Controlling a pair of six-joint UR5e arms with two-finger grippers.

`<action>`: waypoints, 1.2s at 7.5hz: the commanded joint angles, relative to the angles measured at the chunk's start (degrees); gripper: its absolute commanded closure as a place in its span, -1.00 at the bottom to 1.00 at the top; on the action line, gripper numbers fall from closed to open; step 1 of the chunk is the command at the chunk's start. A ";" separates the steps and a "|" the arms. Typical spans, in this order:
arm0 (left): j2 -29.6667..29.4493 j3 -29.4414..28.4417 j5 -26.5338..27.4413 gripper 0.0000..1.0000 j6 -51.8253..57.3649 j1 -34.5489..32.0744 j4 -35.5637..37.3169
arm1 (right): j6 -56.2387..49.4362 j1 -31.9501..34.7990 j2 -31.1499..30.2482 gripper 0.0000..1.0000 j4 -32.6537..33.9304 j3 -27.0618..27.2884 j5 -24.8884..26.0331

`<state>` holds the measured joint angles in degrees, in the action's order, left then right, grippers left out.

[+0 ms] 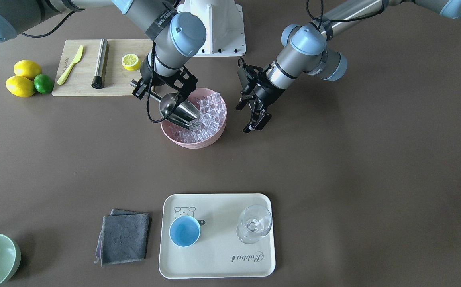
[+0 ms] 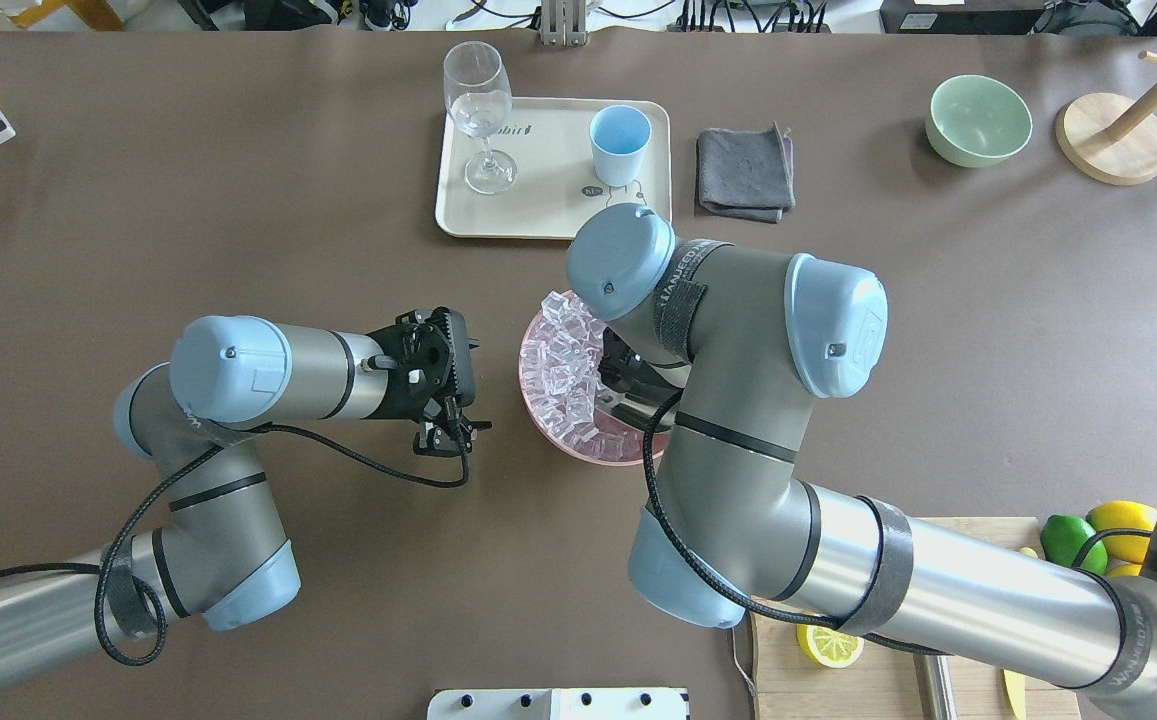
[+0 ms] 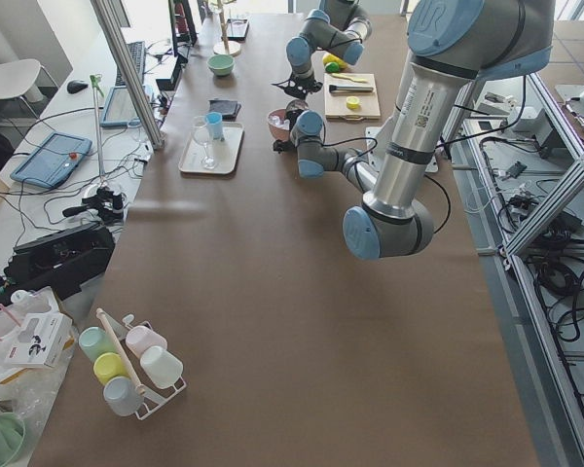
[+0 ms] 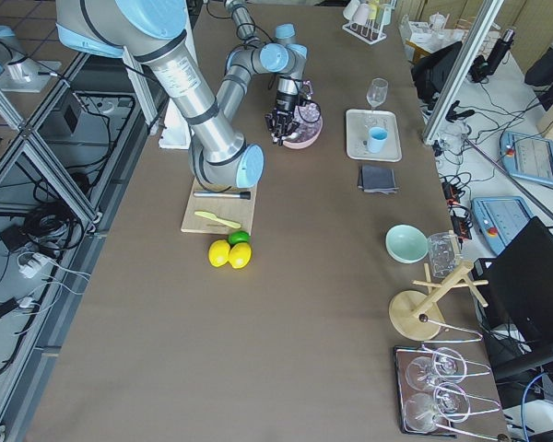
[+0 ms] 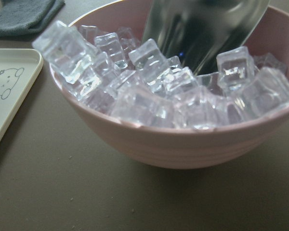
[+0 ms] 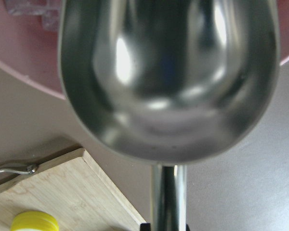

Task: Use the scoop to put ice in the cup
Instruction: 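Dip the scoop into the ice cubes while the left gripper steadies the bowl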

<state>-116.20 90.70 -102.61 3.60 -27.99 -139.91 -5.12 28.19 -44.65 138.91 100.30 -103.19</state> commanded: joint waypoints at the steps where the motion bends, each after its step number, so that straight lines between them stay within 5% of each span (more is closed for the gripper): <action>1: -0.08 0.00 0.04 -0.97 -0.09 0.04 0.08 | -0.06 0.02 -2.09 1.00 -3.53 0.94 -0.26; 9: 0.01 -0.09 0.12 -0.96 -0.09 0.04 -0.01 | 0.46 0.11 -7.80 1.00 -16.89 3.40 -1.22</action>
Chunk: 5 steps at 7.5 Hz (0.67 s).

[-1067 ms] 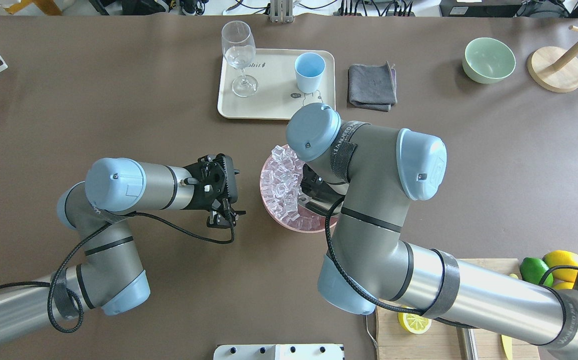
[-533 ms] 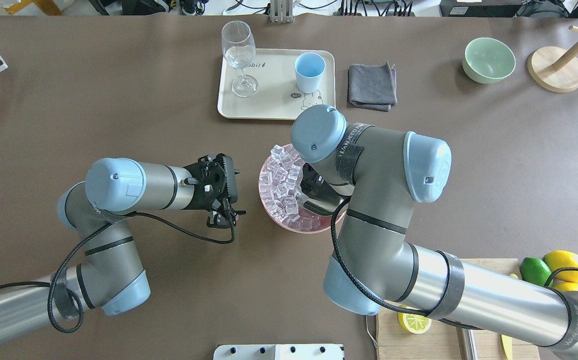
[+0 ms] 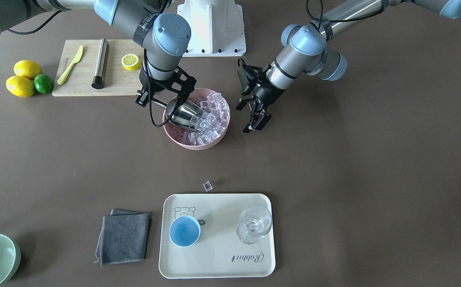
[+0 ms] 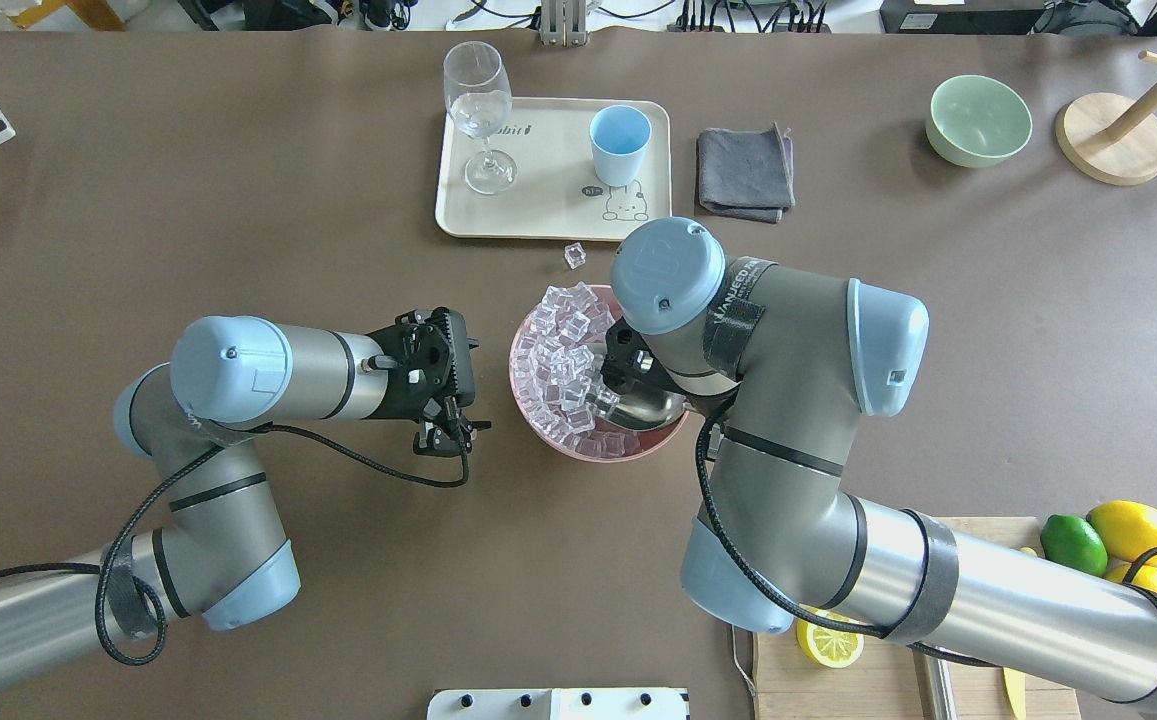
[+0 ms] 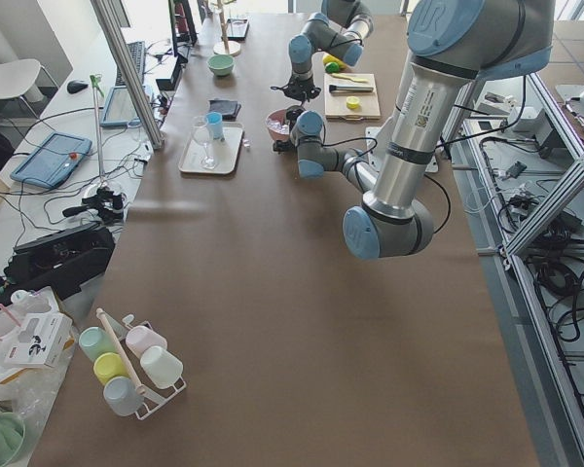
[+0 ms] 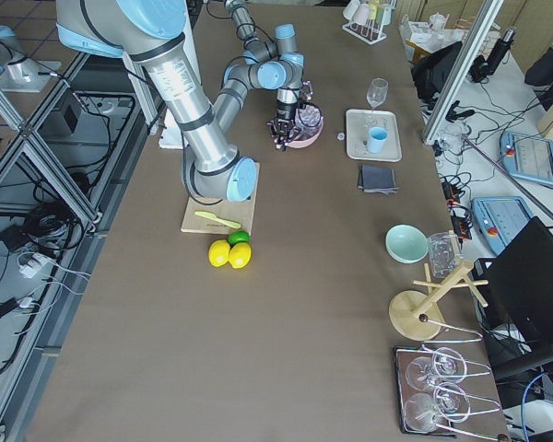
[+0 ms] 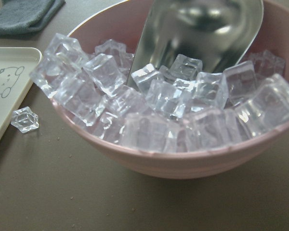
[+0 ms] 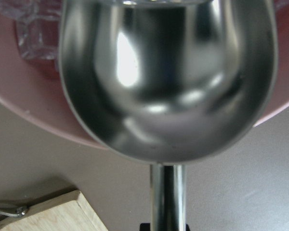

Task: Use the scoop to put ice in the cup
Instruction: 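Dip the scoop into the ice cubes while the left gripper steadies the bowl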

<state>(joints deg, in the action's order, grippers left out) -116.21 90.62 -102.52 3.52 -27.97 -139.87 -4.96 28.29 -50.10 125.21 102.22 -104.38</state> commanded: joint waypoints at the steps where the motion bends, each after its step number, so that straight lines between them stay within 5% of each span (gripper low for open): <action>1: 0.02 0.09 0.04 -0.96 0.00 -0.07 -0.05 | 0.30 0.01 -2.80 1.00 -4.09 1.93 -0.03; 5: -0.16 0.26 0.04 -0.97 0.09 -0.24 -0.05 | 1.17 0.01 -4.64 1.00 -8.55 3.33 -0.03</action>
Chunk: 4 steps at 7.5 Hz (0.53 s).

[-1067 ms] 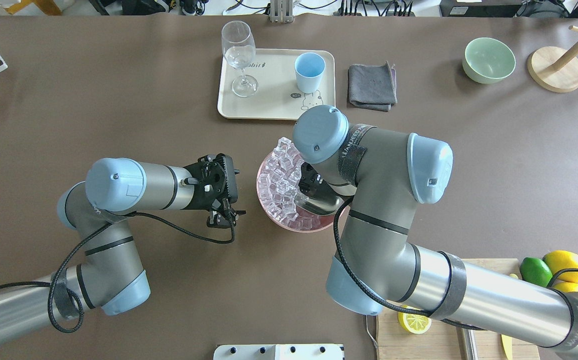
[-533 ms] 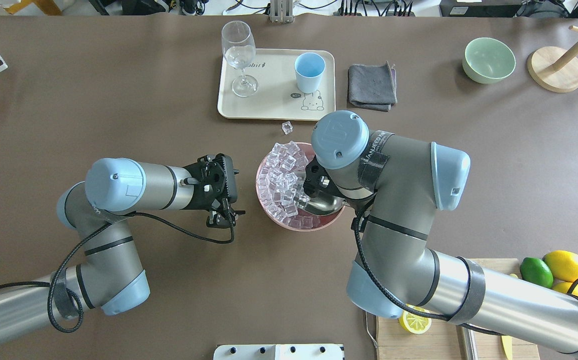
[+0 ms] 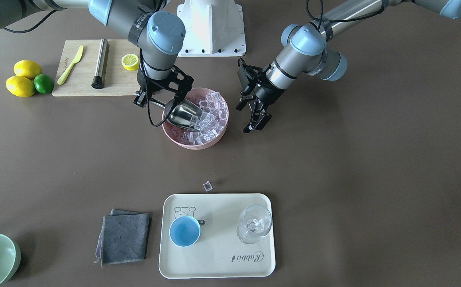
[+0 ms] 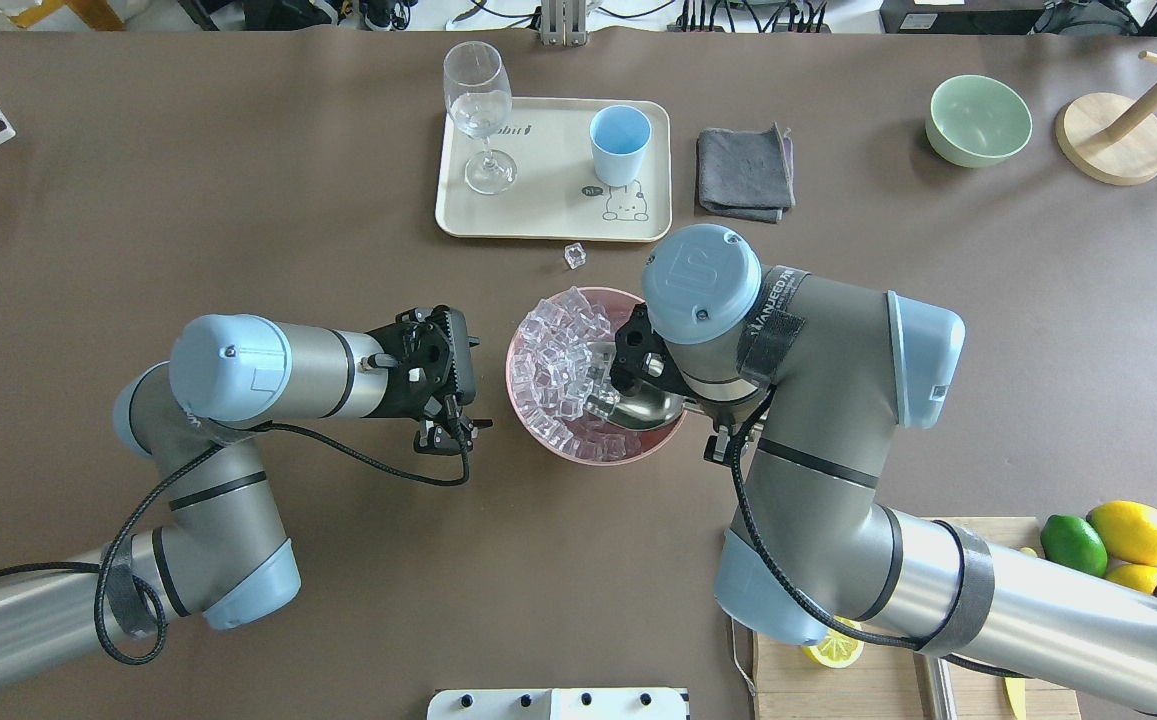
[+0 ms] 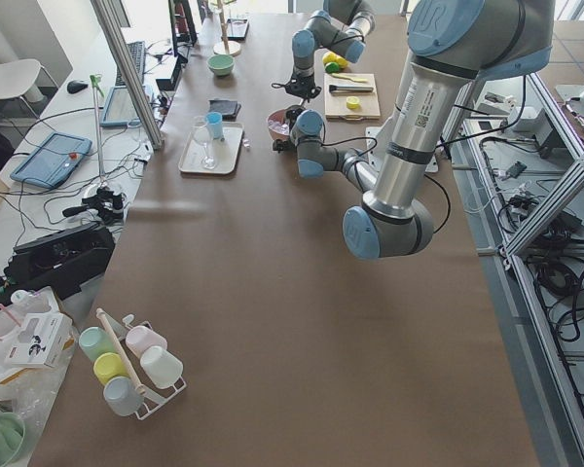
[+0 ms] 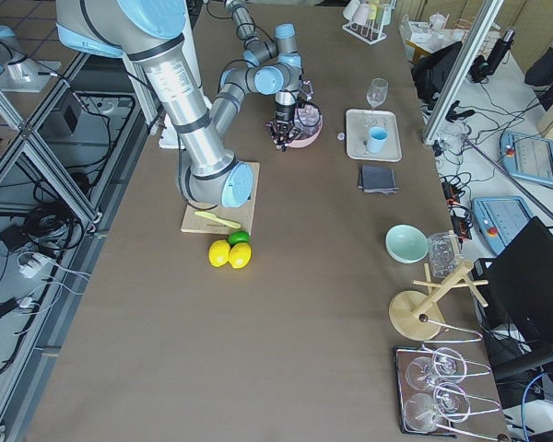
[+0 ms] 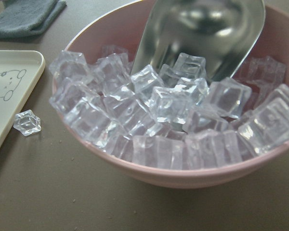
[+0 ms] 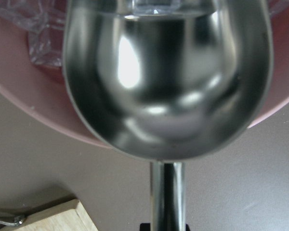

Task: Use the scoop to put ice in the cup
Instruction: 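Dip the scoop into the ice cubes while the left gripper steadies the bowl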

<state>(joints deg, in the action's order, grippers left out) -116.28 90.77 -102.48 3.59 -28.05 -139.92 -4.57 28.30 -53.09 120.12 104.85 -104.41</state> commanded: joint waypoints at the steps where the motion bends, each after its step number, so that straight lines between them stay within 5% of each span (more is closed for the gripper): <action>1: -0.09 0.19 0.00 -0.96 0.01 -0.16 0.00 | 2.01 0.00 -2.97 1.00 -6.10 0.80 0.00; 4: -0.09 0.20 0.00 -0.97 0.18 -0.25 0.00 | 2.37 0.00 -3.86 1.00 -8.57 0.88 0.00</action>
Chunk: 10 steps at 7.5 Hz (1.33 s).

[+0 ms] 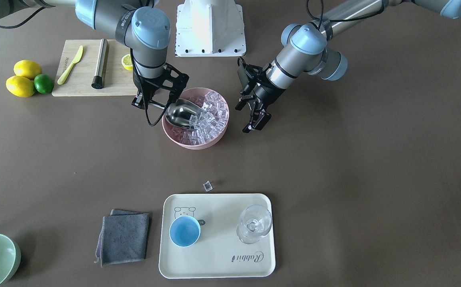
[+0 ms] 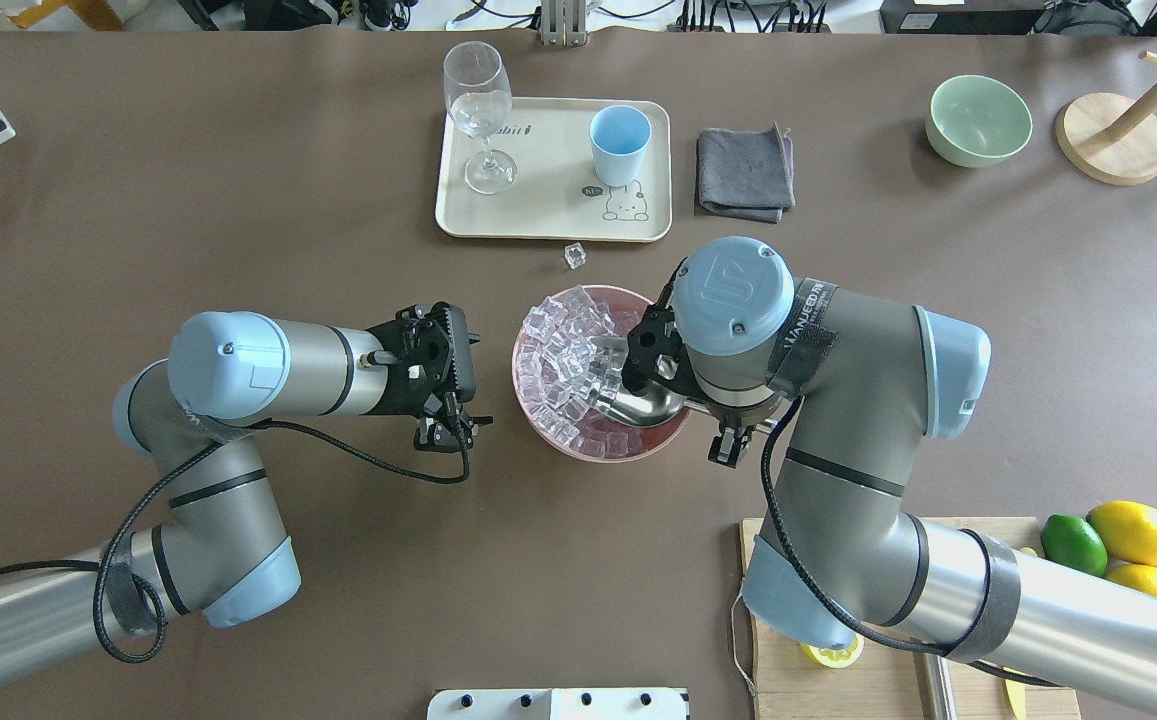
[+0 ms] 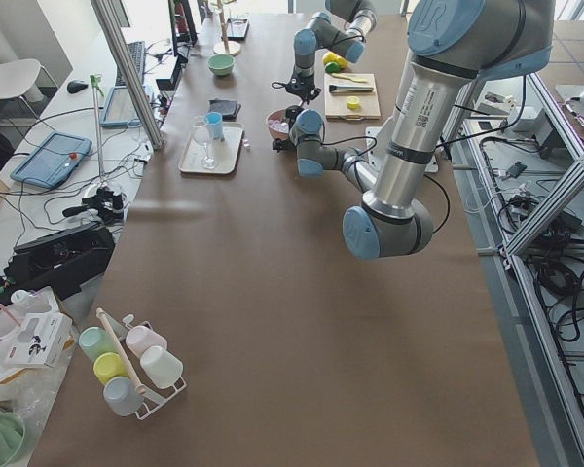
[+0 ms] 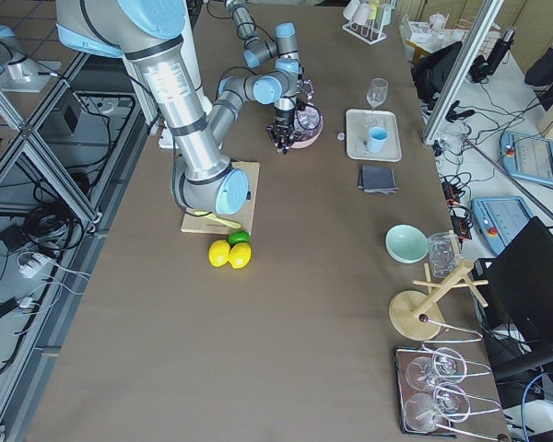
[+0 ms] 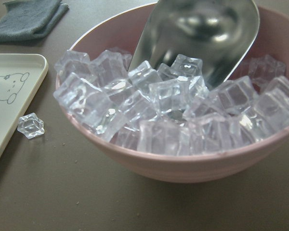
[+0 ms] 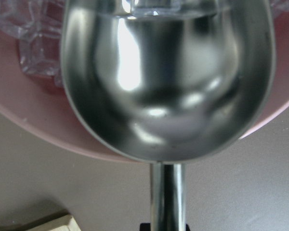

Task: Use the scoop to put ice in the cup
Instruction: 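Lift the scoop loaded with ice cubes out of the bowl with the right gripper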

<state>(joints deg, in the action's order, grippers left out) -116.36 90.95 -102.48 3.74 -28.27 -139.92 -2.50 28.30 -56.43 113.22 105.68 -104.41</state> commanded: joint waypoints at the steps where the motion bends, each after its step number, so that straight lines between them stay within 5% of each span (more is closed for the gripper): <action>1: 0.00 0.01 0.00 -0.97 0.04 -0.12 0.00 | 0.31 0.00 -0.78 1.00 -2.47 0.14 0.00; 10: 0.09 0.01 0.00 -0.96 -0.14 -0.12 0.00 | 1.54 0.00 -3.77 1.00 -9.15 1.63 -1.06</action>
<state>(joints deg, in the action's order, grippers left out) -116.28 90.97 -102.48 3.60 -28.39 -139.92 -1.22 28.30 -60.06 104.76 107.02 -105.20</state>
